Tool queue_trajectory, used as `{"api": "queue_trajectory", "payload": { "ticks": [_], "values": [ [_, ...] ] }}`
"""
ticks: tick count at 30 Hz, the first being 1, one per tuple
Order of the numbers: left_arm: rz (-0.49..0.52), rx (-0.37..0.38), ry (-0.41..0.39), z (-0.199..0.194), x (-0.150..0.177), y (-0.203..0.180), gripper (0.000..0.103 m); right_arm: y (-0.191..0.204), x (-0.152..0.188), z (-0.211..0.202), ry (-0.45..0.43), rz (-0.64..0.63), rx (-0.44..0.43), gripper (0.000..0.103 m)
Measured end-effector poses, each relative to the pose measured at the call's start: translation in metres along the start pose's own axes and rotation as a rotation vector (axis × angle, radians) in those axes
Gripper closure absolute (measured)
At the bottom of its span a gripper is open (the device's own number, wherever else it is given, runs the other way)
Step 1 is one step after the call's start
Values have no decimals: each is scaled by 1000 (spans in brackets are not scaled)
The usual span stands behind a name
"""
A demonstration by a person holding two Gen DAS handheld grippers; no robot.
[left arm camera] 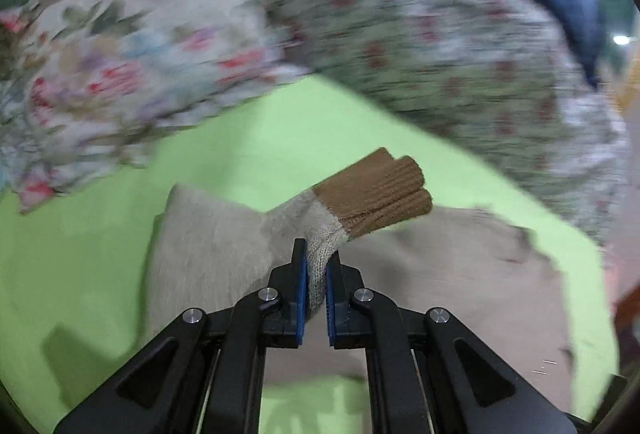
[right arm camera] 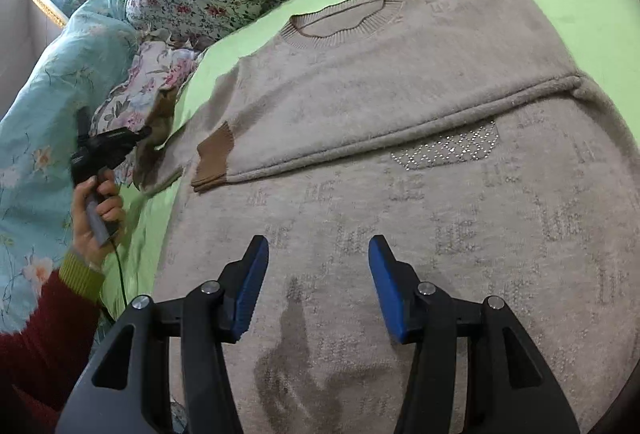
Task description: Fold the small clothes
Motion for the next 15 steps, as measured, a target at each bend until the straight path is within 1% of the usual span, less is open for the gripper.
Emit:
{"api": "queue_trajectory", "payload": {
  "ticks": [3,4,6,8,10,12,15],
  "values": [
    [63,134,-14,-15,23,-72,97,-9,-3,-9,-34,35,-1,50],
    [85,170,-7,-12,27,-96,97,-13,-3,-12,-41,45,-1,50],
    [147,239,19,-3,45,-145,97,-21,-4,-17,-52,67,-1,50],
    [215,257,44,12,63,-183,97,-30,-6,-23,-68,90,3,50],
    [252,269,98,36,82,-212,97,-36,-7,-29,-84,104,6,50],
    [278,262,148,62,98,-232,97,-42,-9,-35,-95,115,6,50],
    [302,230,211,95,118,-245,96,-52,-12,-41,-111,135,5,50]
  ]
}}
Point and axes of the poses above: each gripper's, at about its wrist camera, not at the fingertips, and z roughly the way its jaws point, y to its left, x to its underside, the point moved 8 cm from there along z, roughly the way its jaws point, and after that the axes turned 13 degrees about y, right-handed, at the moved point
